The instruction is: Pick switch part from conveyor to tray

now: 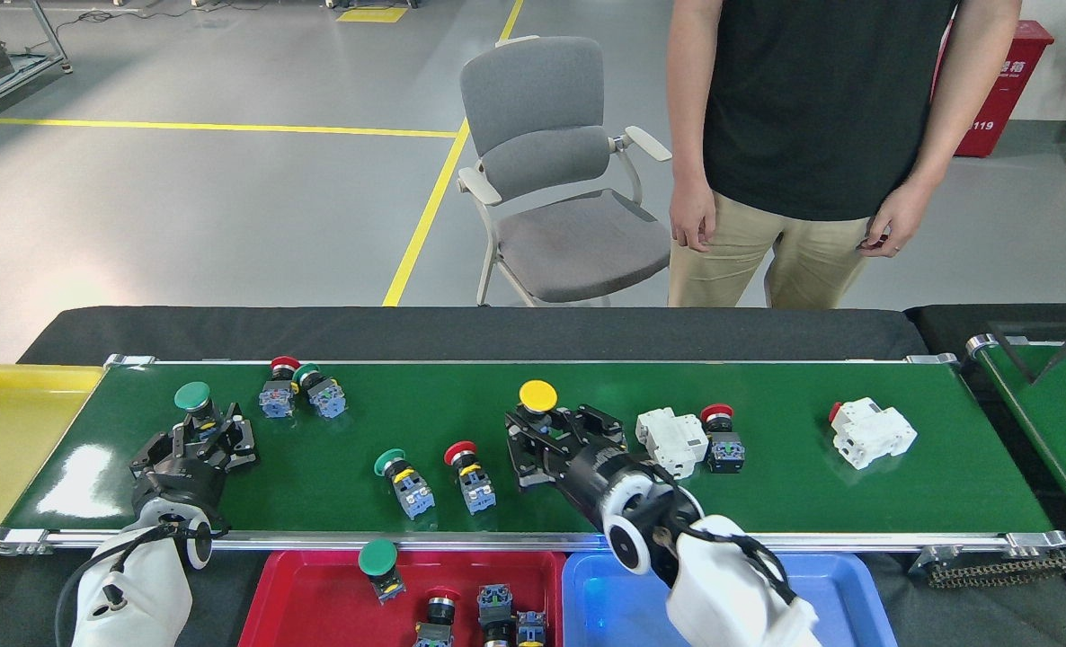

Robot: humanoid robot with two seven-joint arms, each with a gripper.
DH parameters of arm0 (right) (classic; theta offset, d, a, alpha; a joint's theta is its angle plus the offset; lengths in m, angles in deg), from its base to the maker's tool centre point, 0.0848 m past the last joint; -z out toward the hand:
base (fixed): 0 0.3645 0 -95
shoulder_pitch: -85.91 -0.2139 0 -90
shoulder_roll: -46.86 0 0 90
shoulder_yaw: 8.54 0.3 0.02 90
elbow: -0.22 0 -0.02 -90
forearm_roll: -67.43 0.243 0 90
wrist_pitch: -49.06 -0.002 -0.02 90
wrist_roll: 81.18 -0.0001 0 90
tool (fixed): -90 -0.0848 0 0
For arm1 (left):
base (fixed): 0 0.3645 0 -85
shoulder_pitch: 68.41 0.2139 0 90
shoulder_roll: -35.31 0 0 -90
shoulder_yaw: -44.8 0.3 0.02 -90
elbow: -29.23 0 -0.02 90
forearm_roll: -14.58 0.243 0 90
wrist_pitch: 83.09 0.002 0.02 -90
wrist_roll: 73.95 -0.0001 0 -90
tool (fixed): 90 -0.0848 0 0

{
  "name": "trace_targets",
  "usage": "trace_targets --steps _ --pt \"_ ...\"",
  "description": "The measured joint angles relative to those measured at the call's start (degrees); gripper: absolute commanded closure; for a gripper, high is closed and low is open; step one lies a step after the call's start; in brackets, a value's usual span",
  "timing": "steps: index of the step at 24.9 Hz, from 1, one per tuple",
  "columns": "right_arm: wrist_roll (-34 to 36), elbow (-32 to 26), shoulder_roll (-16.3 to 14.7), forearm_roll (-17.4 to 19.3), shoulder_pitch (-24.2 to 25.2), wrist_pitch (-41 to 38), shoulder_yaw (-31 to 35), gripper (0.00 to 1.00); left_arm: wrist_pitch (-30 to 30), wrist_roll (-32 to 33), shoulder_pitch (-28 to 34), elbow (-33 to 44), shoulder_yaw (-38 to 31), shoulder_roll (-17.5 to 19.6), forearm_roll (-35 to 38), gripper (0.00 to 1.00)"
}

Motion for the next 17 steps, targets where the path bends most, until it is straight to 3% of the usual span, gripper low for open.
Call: trace_targets --steps 2,4,5,9,11,13,14,17 --pt "-0.68 -2.24 -0.37 0.02 4.58 -7.62 0.03 0.68 -3.35 -0.85 3.21 5.16 0.00 0.00 -0.14 0.94" --pt "-1.74 -3.35 -0.35 -0.03 7.54 -12.59 0.02 0.11 -9.12 -1.09 9.44 14.86 -0.01 0.15 -0.75 0.92" --pt "-2.85 -3.63 -0.30 -0.06 8.35 -13.95 0.02 0.02 -12.45 -1.15 13.50 20.54 -0.13 0.24 -1.00 0.92" --pt "-5.21 -4.29 -0.11 -0.03 8.53 -16.06 1.04 0.01 -26.14 0.19 31.03 43.87 -0.77 0.63 -3.18 0.85" --pt "-5.46 -4.63 -0.08 -0.02 8.54 -16.26 2.41 0.02 -30.49 1.81 38.12 52.35 -0.77 0.62 -4.70 0.62" --pt "-5.53 -6.26 -0.06 -0.03 8.54 -16.27 5.50 0.02 -32.42 3.57 44.02 58.73 -0.77 0.57 -5.23 0.10" --pt "-5.62 -7.27 0.05 -0.02 8.53 -16.36 8.56 0.02 -32.90 3.99 46.59 61.40 -0.87 0.39 -5.26 0.00" --pt "-5.65 -8.16 0.55 -0.02 8.53 -16.50 18.48 0.02 -33.65 4.70 51.45 66.80 -0.98 -2.65 -5.31 0.00"
